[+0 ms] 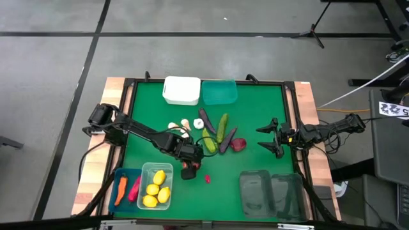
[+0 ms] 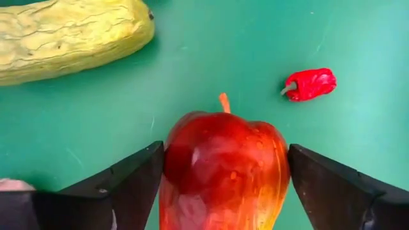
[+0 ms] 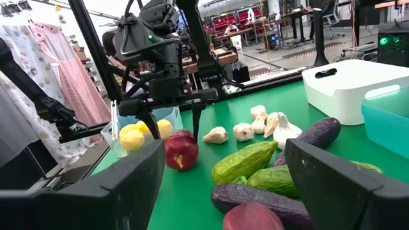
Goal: Sort produce into baskets
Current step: Put the apple into the white bin
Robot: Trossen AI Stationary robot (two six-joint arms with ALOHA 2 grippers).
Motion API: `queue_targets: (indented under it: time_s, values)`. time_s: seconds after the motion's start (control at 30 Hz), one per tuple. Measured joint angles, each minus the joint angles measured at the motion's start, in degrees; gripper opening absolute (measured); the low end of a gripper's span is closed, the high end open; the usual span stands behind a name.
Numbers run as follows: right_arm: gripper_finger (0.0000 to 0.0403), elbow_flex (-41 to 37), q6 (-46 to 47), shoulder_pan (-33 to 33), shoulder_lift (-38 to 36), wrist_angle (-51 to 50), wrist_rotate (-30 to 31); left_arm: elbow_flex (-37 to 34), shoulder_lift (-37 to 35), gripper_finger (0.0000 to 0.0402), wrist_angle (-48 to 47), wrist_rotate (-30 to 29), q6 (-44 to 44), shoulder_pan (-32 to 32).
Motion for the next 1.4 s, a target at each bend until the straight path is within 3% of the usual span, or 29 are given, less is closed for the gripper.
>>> queue_targets:
  time_s: [0.37, 0.73, 1.0, 1.4]
  values:
    - [0.0321, 0.0, 0.1, 0.0, 0.0, 0.0, 0.0, 2.0, 0.3, 0.025, -0.9, 1.1, 1.1, 0.0]
    - [0.0321, 0.0, 0.1, 0.0, 0.0, 0.0, 0.0, 5.2, -2.6, 0.0235, -2.6, 1.0, 2.8, 3.5]
    - [0.0321, 0.0, 0.1, 0.0, 0.0, 0.0, 0.0, 5.2, -7.3, 0.0235, -6.9, -3.0, 6.3, 6.6]
    - [0.0321, 0.0, 0.3, 0.0, 0.0, 0.0, 0.0, 5.3, -16.7, 0.0229, -10.3, -13.7, 13.2, 17.7]
